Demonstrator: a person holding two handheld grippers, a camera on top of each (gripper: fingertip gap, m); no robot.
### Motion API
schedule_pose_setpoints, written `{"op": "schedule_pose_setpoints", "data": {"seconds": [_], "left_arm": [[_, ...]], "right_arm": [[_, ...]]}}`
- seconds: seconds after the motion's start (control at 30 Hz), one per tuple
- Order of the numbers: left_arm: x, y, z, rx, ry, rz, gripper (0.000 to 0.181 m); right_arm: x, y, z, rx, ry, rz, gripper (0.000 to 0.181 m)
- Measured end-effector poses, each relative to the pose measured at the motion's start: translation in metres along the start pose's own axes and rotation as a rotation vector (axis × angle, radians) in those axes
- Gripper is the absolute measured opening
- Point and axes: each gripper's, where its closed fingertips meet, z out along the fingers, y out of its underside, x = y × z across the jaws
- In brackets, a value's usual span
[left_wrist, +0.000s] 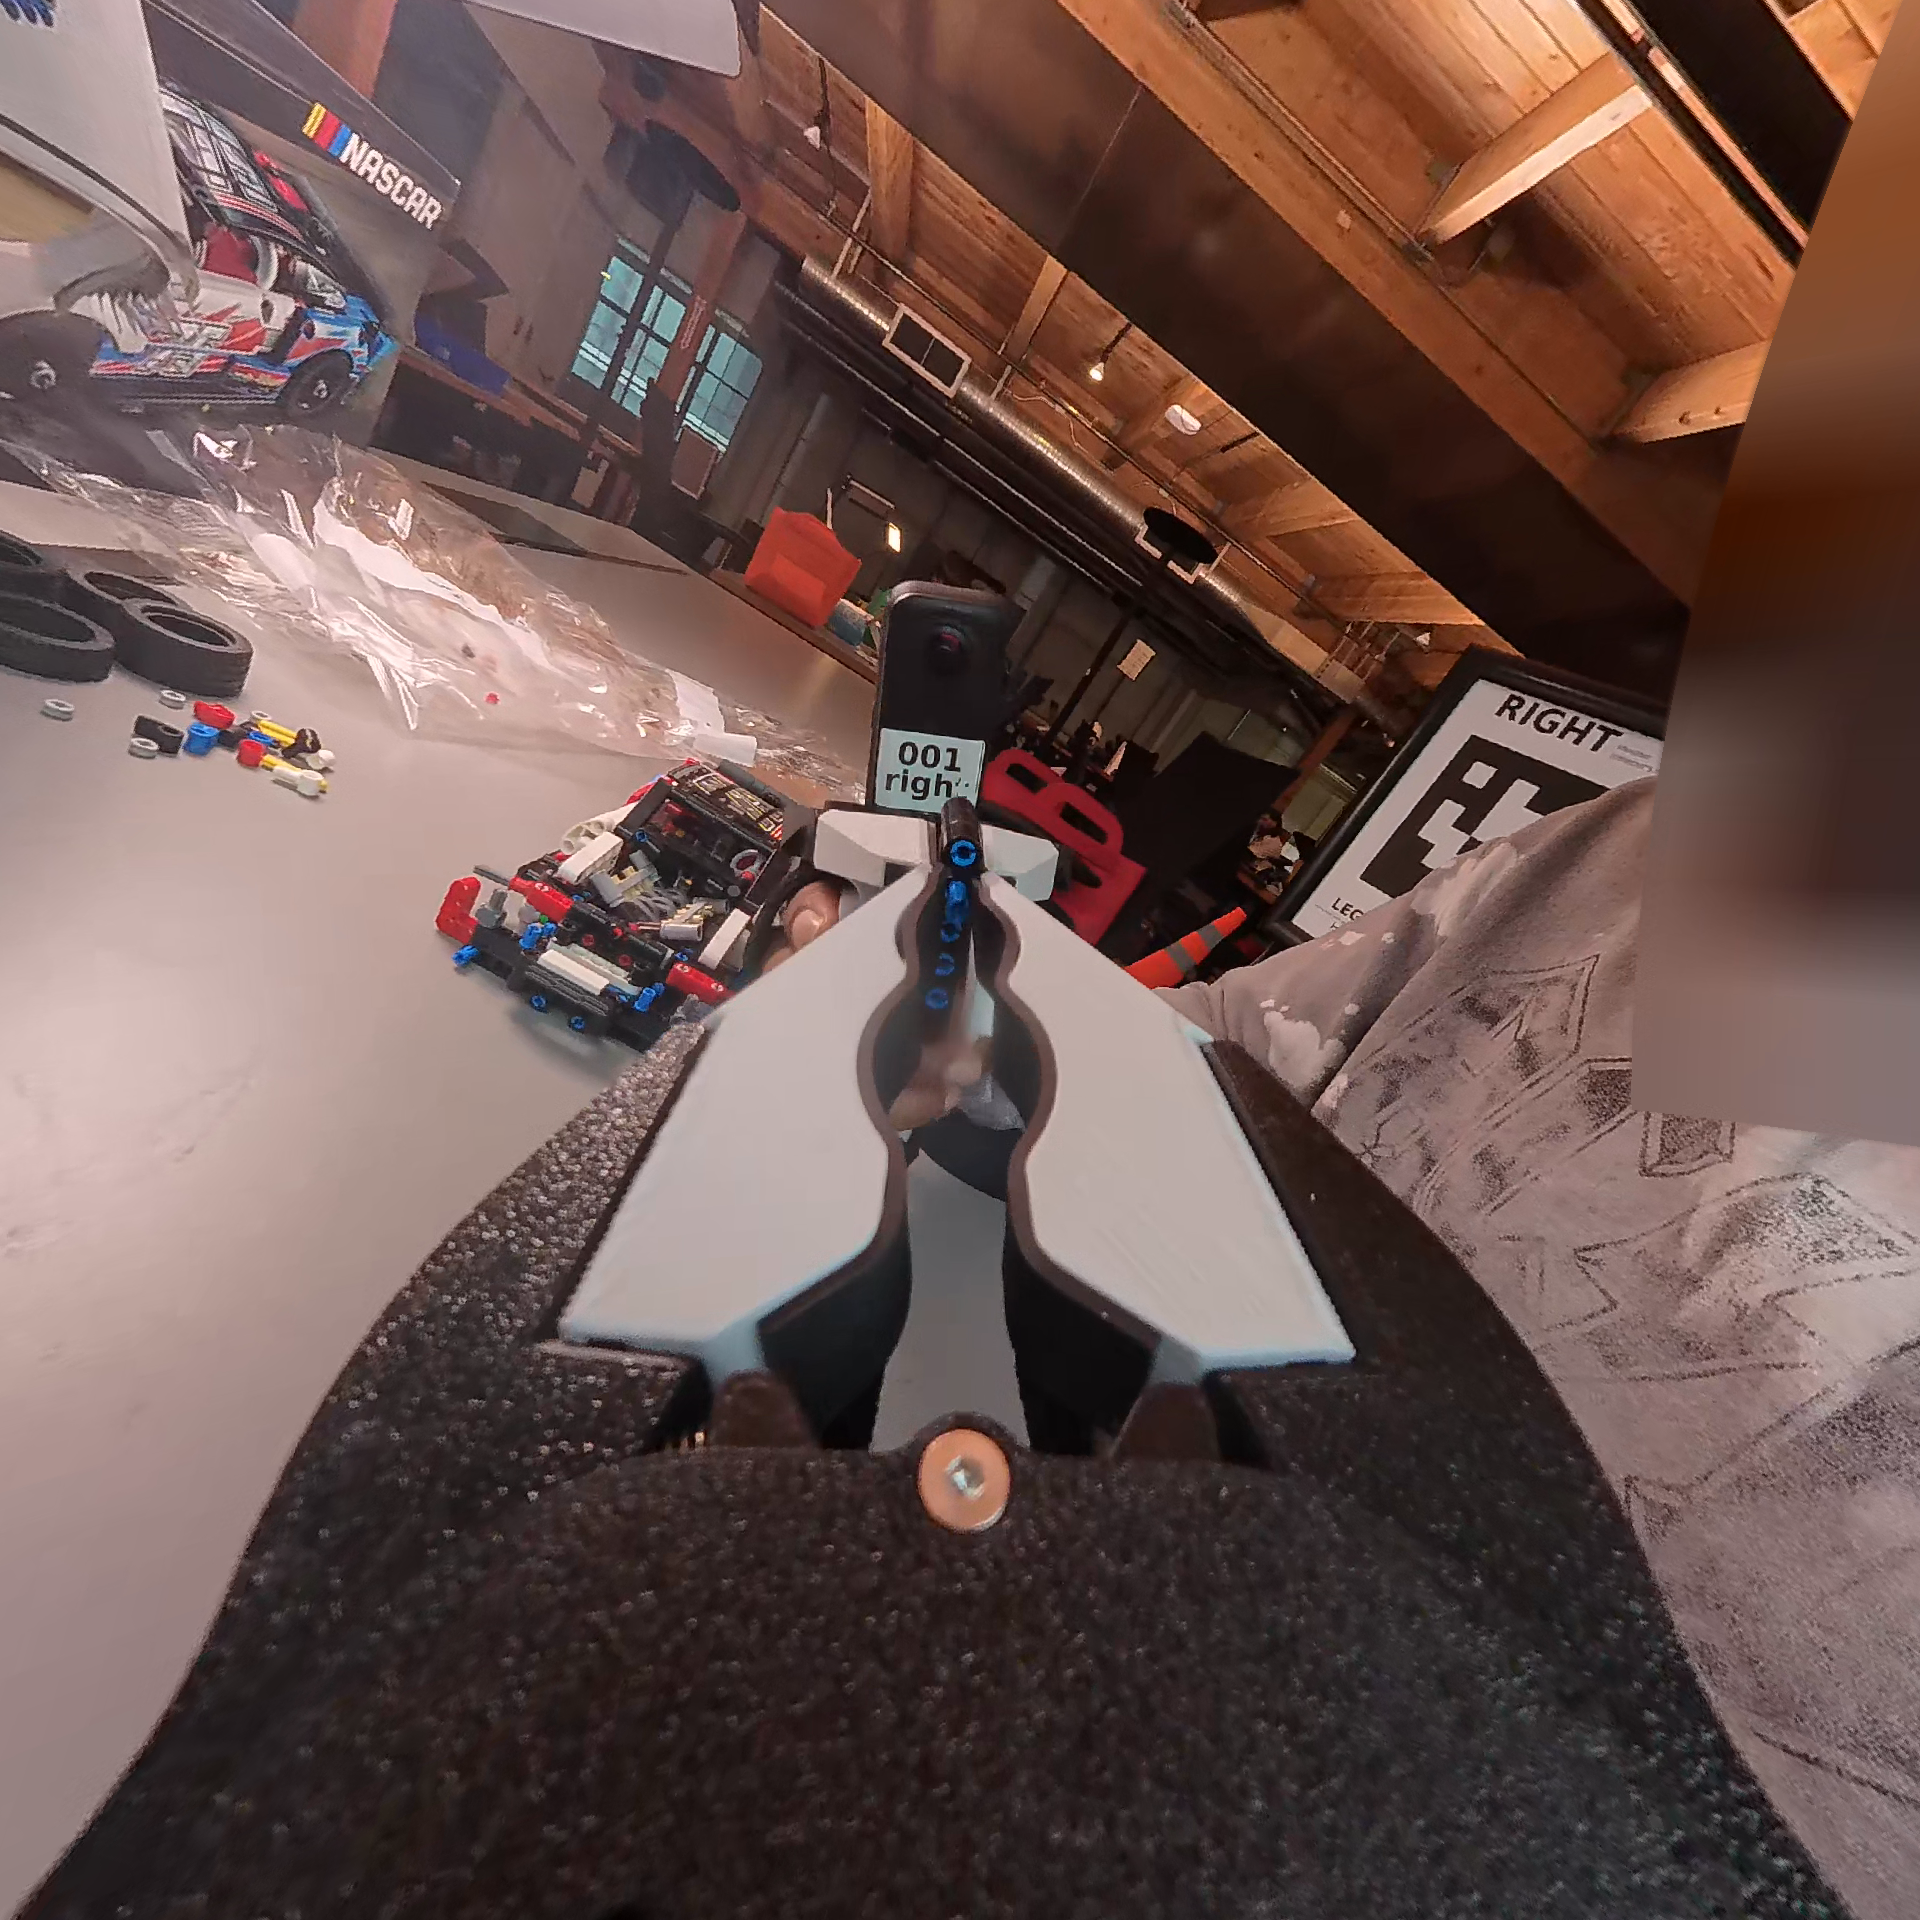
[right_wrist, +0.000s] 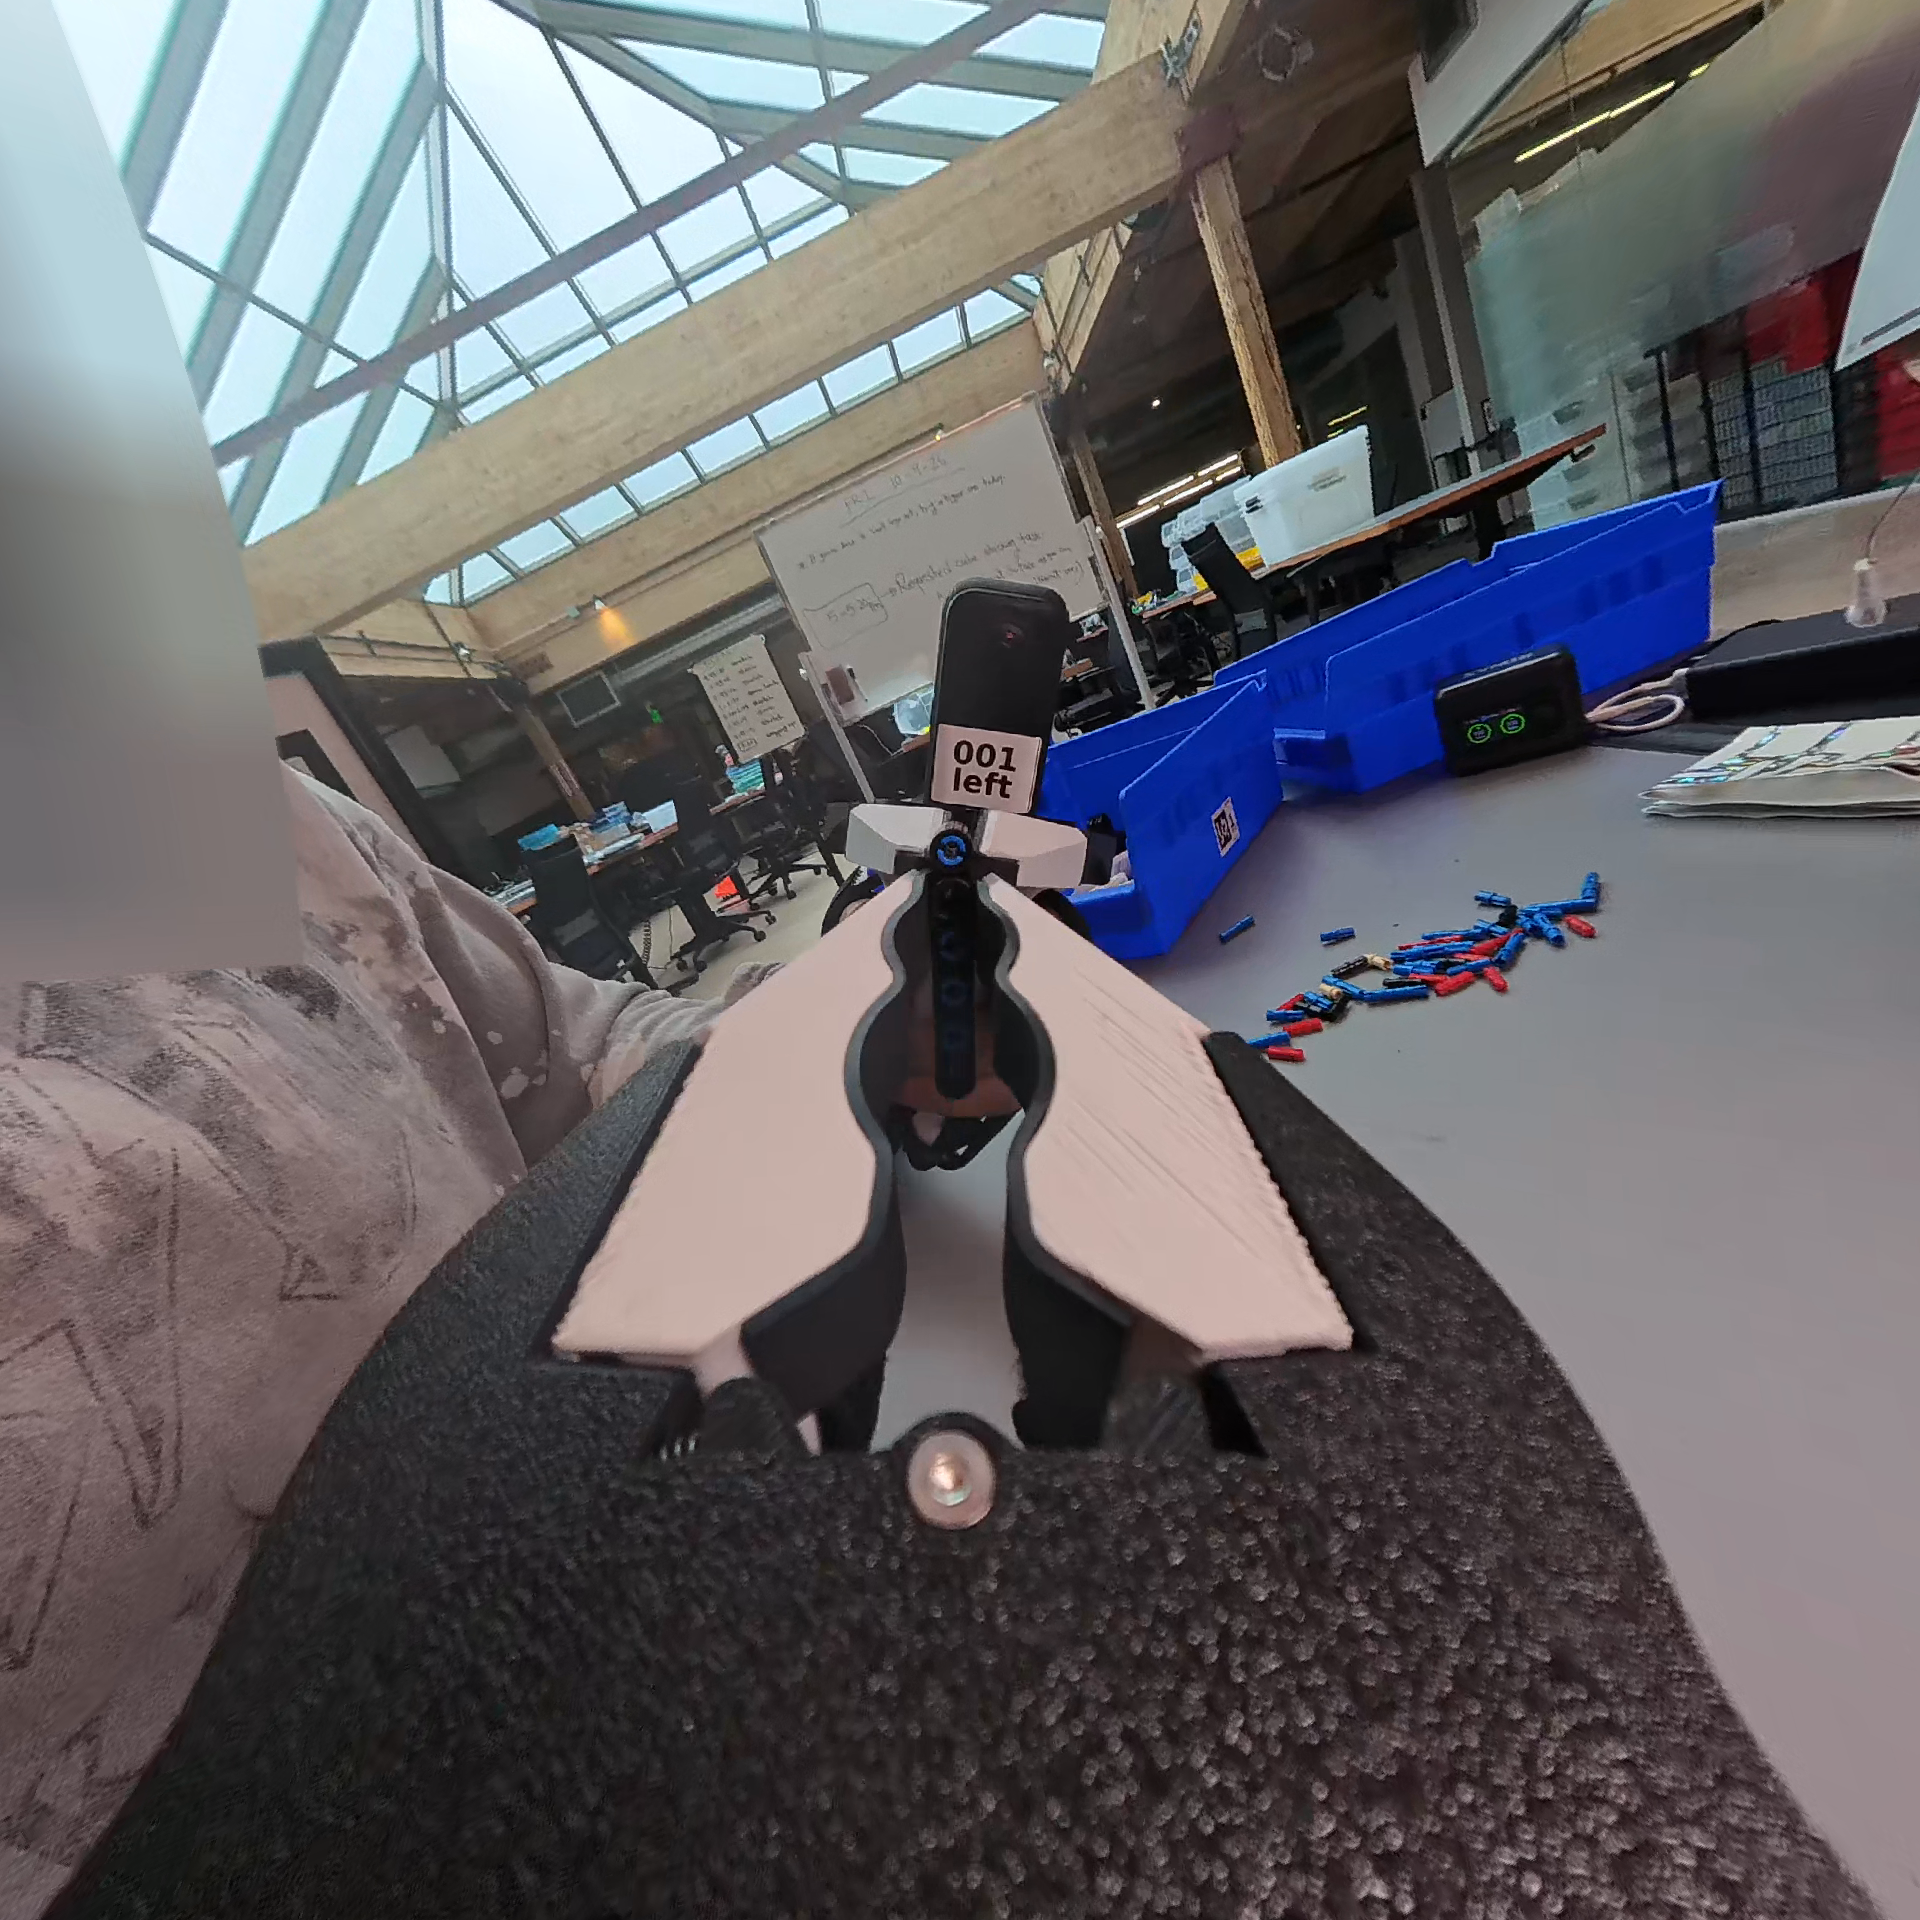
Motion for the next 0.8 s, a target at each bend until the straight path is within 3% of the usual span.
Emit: {"op": "schedule_pose_setpoints", "data": {"seconds": [0.5, 0.8], "left_arm": [[0.0, -0.004, 0.0, 0.013, -0.033, 0.045, 0.0], [0.01, -0.01, 0.002, 0.01, -0.002, 0.072, 0.0]], "right_arm": [[0.0, -0.005, 0.002, 0.047, 0.044, -0.075, 0.006], [-0.008, -0.014, 0.002, 0.088, -0.012, -0.052, 0.005]]}}
